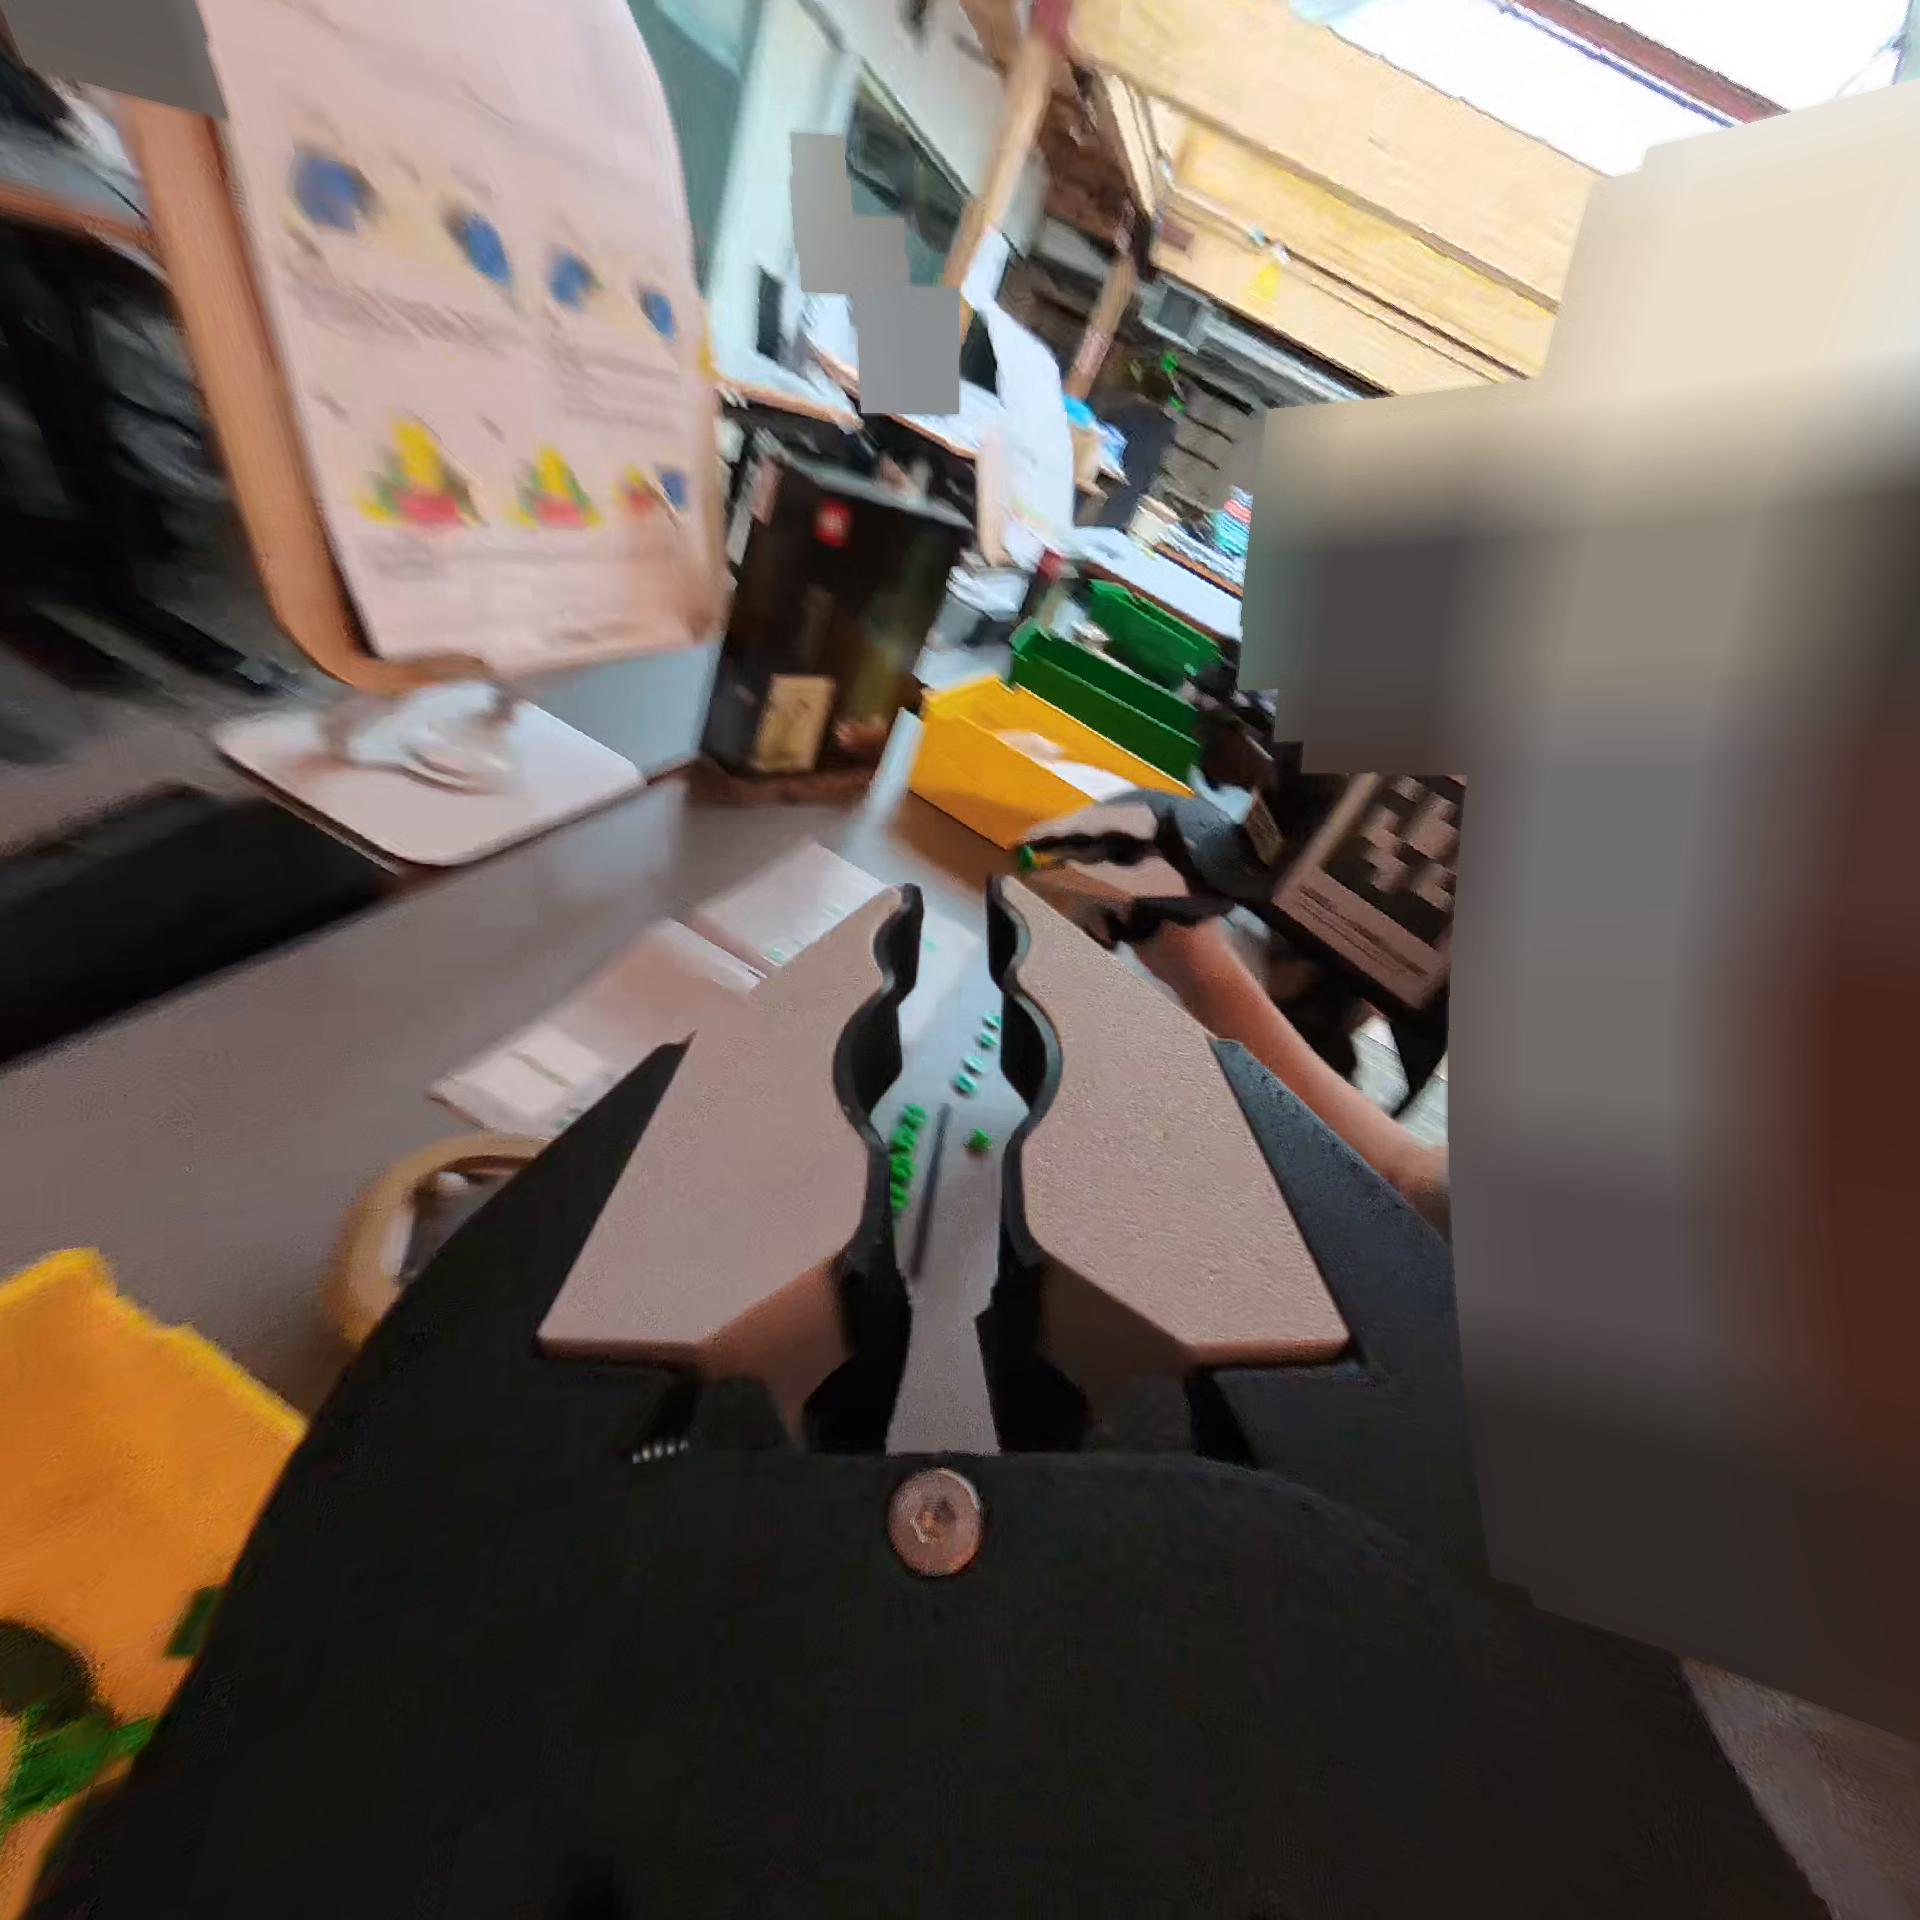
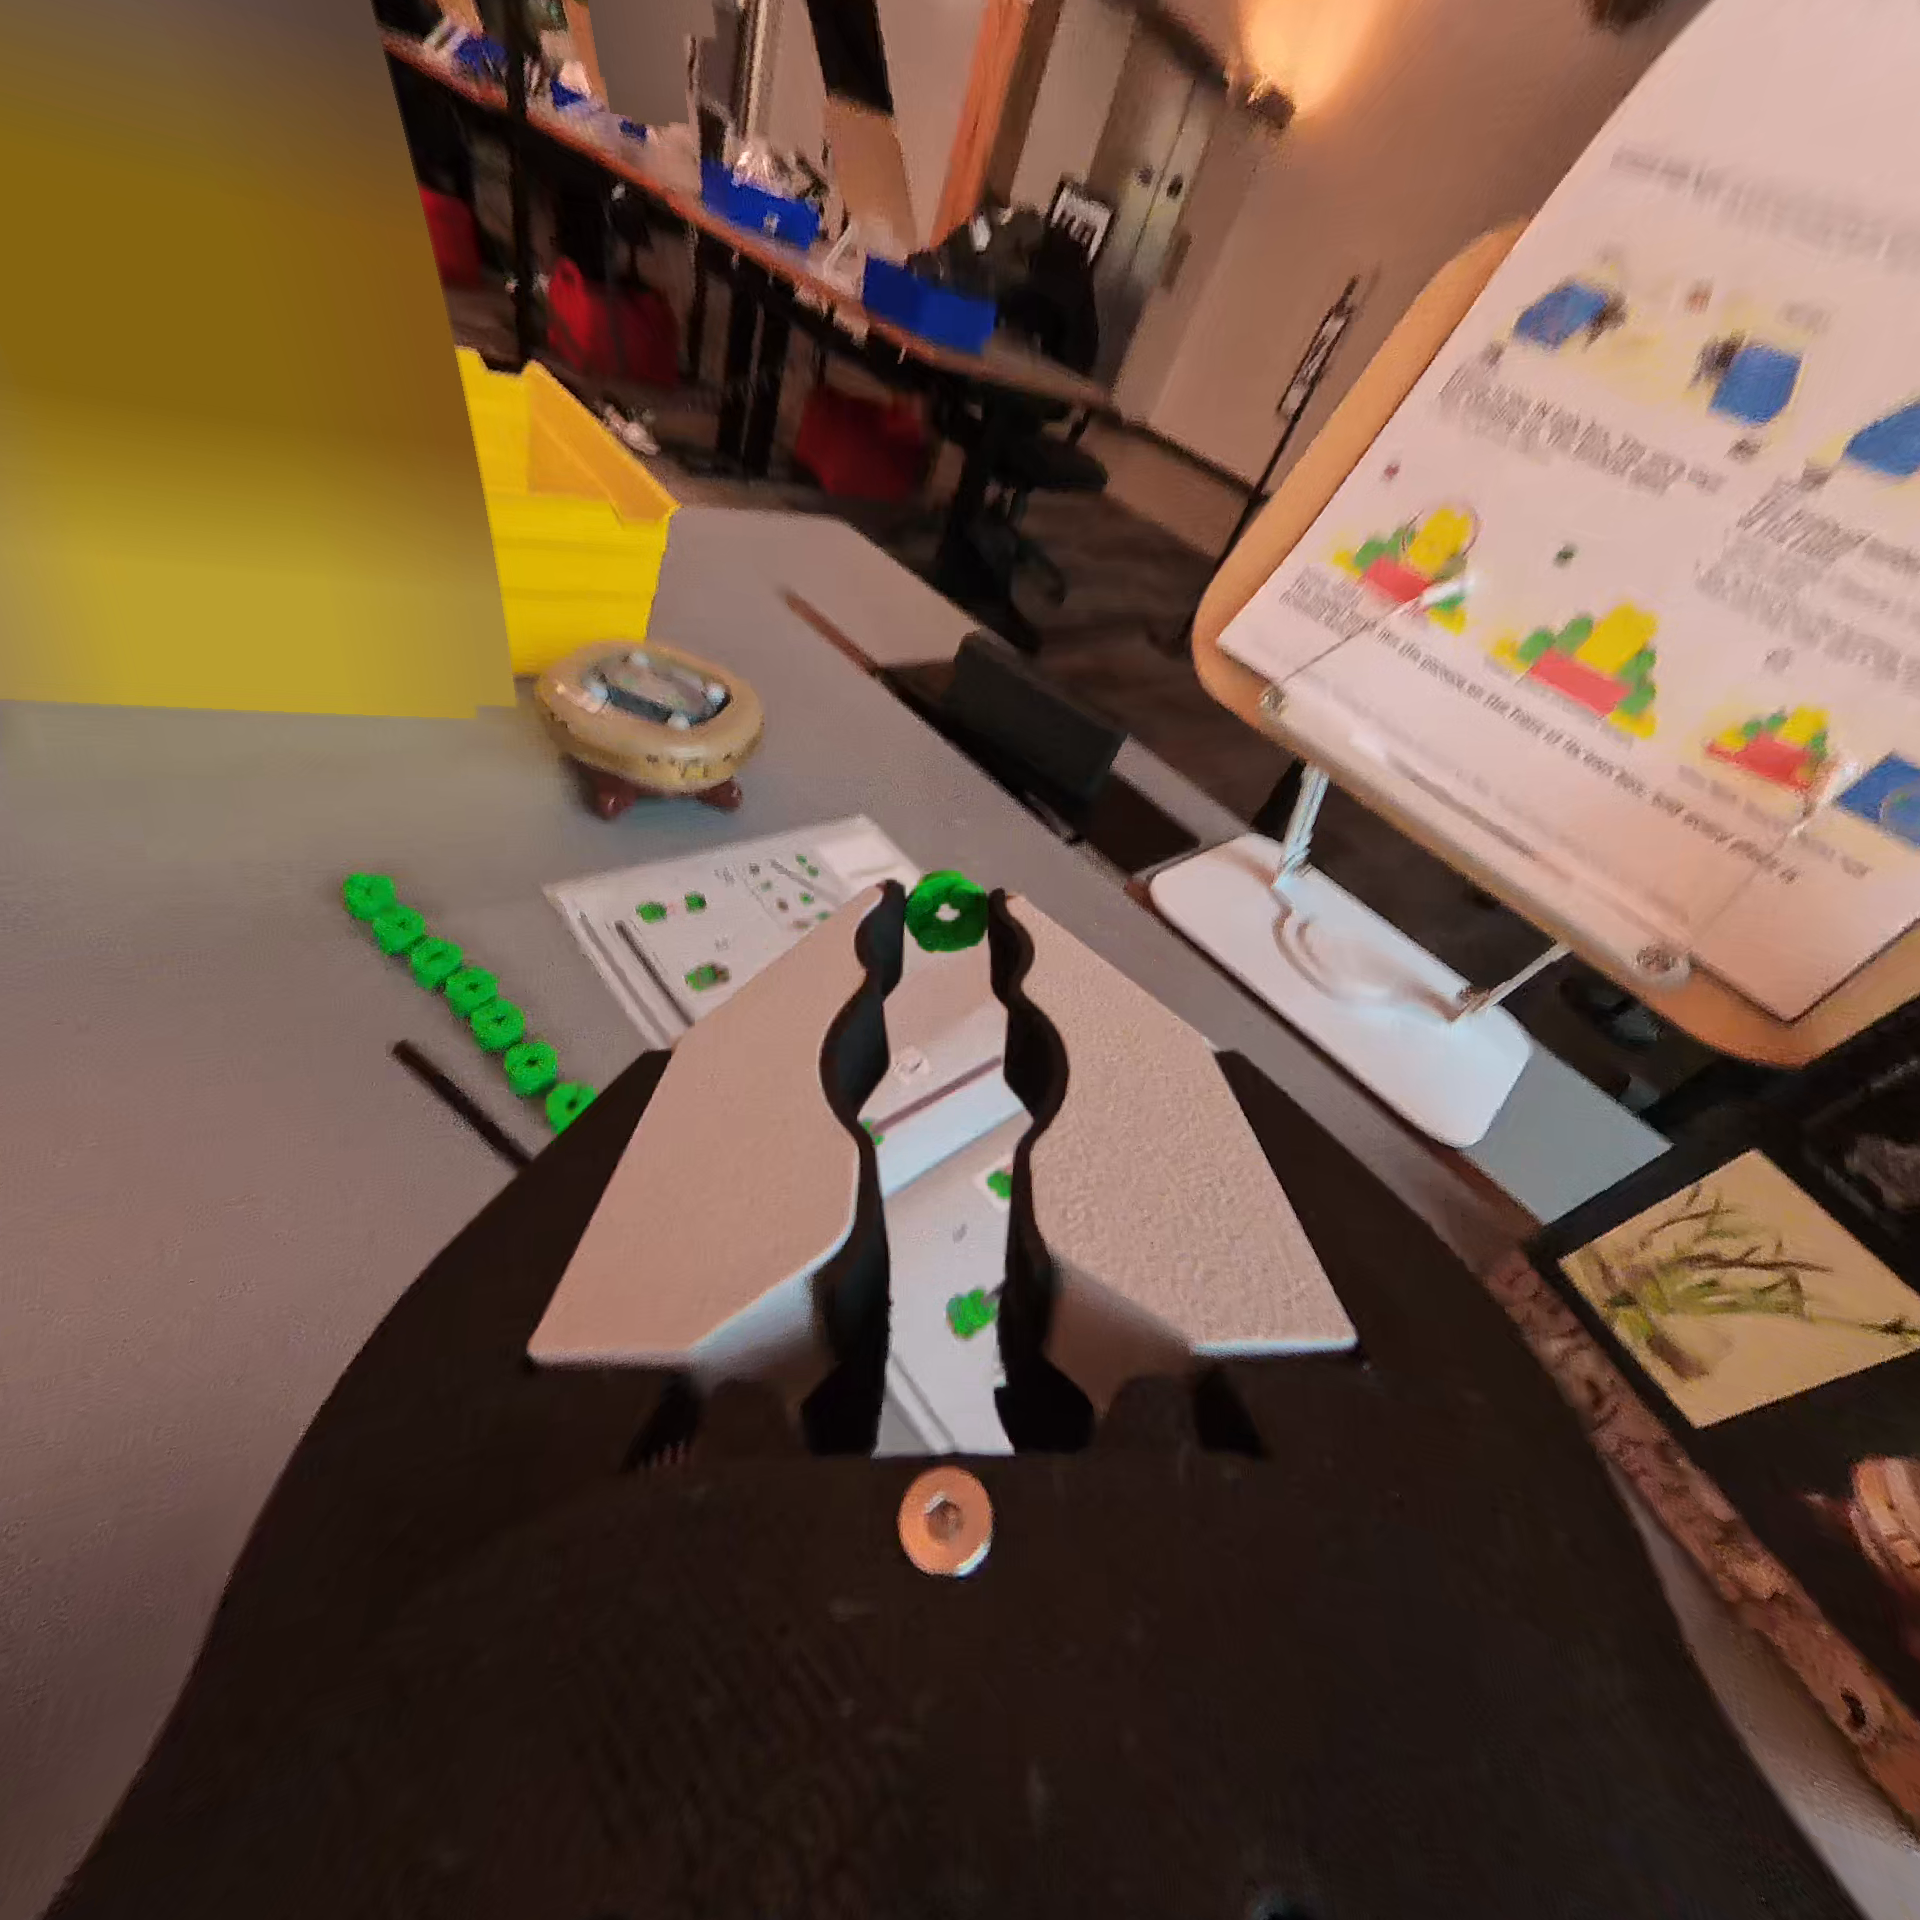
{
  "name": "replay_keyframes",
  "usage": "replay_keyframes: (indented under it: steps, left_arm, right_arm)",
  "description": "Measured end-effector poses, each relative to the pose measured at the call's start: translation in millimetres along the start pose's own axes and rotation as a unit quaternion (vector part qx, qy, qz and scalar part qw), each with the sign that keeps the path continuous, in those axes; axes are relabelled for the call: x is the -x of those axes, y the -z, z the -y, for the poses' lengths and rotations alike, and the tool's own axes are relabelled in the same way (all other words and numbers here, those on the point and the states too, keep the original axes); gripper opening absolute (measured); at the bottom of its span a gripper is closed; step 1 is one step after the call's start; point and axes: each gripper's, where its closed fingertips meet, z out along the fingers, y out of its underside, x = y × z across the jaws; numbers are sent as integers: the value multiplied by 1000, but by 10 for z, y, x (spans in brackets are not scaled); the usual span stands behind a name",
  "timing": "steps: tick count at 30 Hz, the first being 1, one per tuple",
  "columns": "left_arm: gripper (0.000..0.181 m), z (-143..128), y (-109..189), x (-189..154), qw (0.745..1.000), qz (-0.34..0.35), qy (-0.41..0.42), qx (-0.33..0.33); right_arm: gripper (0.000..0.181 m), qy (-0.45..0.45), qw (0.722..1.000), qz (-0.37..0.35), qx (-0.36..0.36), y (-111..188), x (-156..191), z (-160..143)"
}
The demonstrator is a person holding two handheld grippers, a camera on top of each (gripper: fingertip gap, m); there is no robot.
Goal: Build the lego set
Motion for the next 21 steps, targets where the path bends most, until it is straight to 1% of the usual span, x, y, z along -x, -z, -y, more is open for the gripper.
replay_keyframes:
  steps: [2, 3, 5, 7, 9, 10, 12, 14, 16, 19, 21]
  left_arm:
    - [11, 165, 151, 15, 998, 35, -33, -51]
    - [11, 236, 210, 15, 995, 50, -47, -76]
    - [12, 307, 272, 23, 990, 75, -66, -103]
    - [13, 276, 247, 16, 990, 82, -70, -89]
    - [14, 197, 177, -9, 993, 74, -68, -64]
    - [14, 163, 142, -19, 994, 69, -65, -54]
    - [13, 104, 84, -32, 995, 62, -61, -39]
    - [13, 55, 38, -37, 997, 55, -57, -26]
    - [12, 24, 10, -42, 997, 49, -52, -18]
    - [12, -18, -13, -55, 998, 42, -47, -5]
    - [11, -20, -13, -69, 998, 40, -47, -3]
  right_arm:
    - [14, -22, 999, 35, 32, 3, 49, -125]
    - [14, -29, 997, 42, 59, 9, 45, -223]
    - [14, -29, 987, 54, 146, 73, 29, -541]
    - [14, -33, 967, 46, 249, 232, -69, -963]
    - [15, -57, 937, 33, 343, 446, -175, -1394]
    - [15, -76, 921, 34, 380, 545, -189, -1578]
    - [15, -115, 897, 37, 426, 690, -191, -1822]
    - [15, -143, 872, 32, 466, 826, -196, -1976]
    - [15, -153, 859, 30, 487, 901, -186, -2057]
    - [15, -160, 856, 30, 491, 923, -182, -2068]
    - [15, -157, 858, 41, 488, 913, -140, -2052]
